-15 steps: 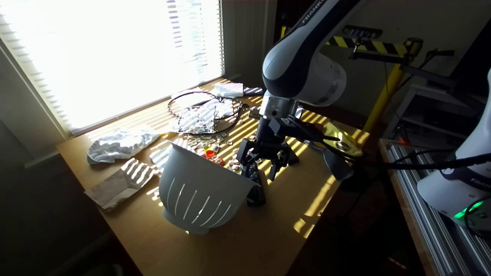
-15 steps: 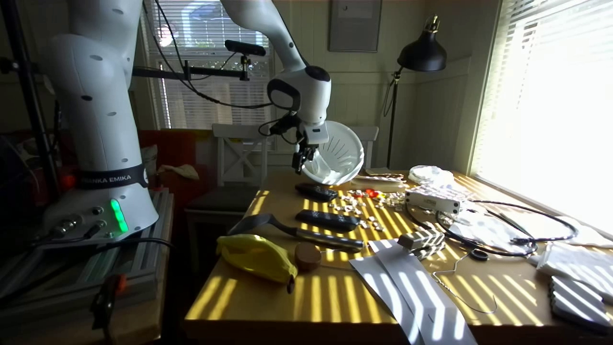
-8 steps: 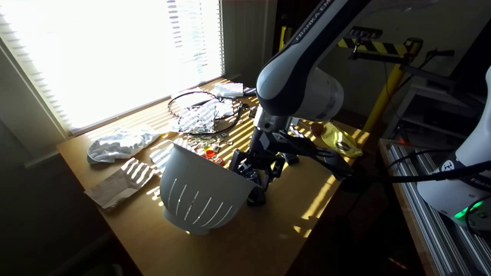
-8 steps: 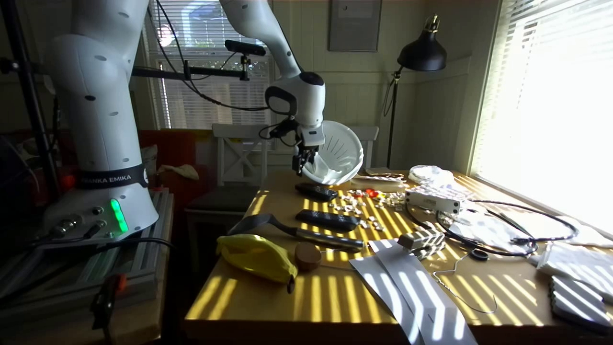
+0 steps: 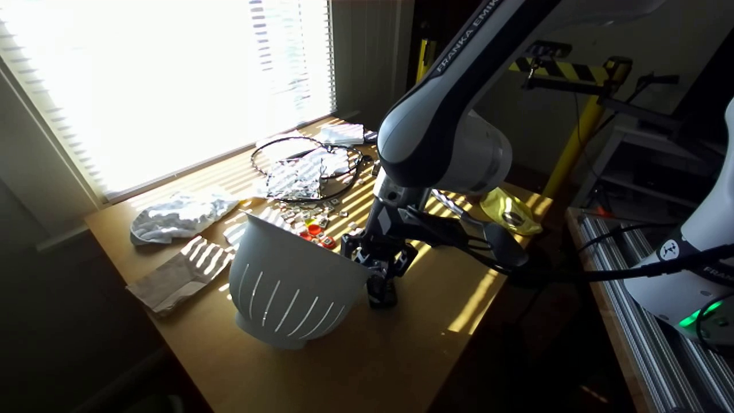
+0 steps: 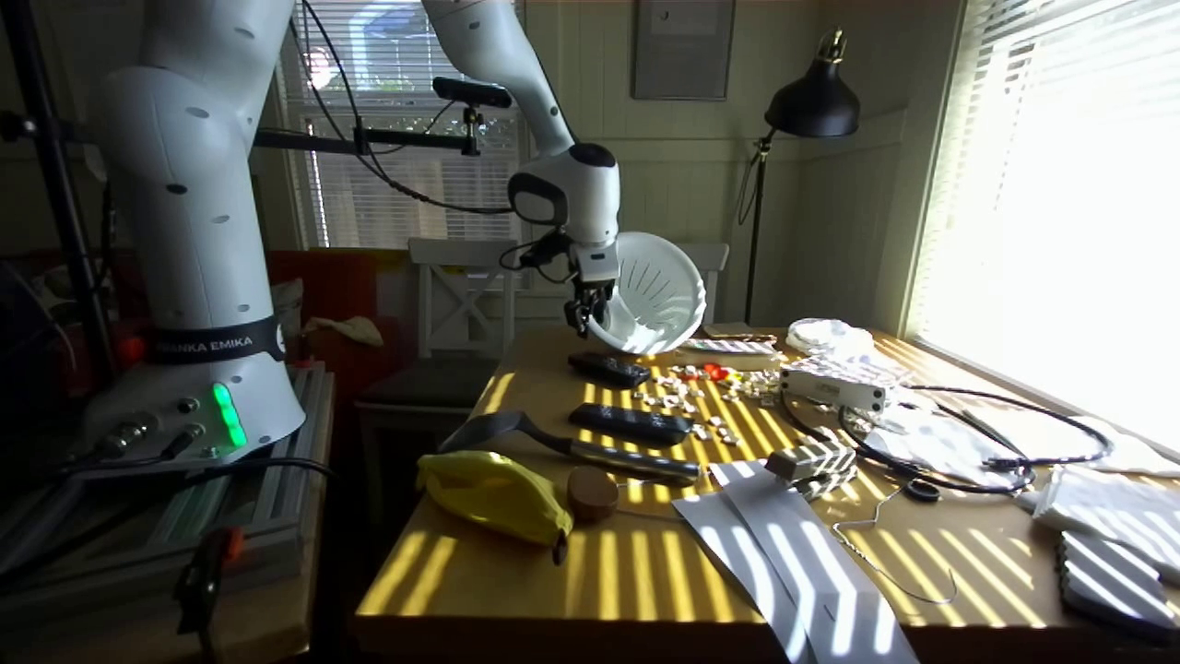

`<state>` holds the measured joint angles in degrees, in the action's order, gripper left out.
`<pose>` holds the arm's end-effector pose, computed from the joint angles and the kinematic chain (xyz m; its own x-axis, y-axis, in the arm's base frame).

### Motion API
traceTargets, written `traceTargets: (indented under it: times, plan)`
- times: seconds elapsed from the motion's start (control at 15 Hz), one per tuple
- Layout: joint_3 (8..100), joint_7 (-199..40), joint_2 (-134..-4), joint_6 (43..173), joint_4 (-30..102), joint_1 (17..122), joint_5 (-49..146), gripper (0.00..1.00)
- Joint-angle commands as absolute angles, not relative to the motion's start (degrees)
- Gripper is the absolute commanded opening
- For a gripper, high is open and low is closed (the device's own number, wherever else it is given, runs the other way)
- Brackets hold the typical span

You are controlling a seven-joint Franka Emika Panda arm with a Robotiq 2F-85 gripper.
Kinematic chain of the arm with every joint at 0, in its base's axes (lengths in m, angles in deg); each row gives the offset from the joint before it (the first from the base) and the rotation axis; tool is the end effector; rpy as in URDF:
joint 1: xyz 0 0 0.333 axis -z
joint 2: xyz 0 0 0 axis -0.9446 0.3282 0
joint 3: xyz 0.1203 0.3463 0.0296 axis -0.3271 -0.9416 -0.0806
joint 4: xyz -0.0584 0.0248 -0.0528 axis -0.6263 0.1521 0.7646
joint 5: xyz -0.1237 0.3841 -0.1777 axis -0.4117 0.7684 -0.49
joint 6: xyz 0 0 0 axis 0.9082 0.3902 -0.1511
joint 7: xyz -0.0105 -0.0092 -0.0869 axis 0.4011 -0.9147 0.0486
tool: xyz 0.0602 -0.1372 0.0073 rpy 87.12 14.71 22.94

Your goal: Move the banana bag, brown object and spatula to the right then place the white colander upright.

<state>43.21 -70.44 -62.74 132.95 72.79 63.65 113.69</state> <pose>0.5747 0.1188 0.1523 0.5509 -0.8004 -0.2363 -0.8075 -0.4398 -0.3930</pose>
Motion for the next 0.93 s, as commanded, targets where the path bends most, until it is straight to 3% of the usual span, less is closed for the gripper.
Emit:
traceTargets:
  times: [0.0, 0.27, 0.87]
  plan:
    - [42.4, -71.2, -61.3, 136.2, 70.6, 63.7, 116.7, 0.28]
    - [42.8, -71.8, -62.7, 137.0, 69.5, 64.2, 115.0, 0.02]
    - [46.7, -75.8, -75.2, 131.8, 72.7, 64.0, 91.5, 0.02]
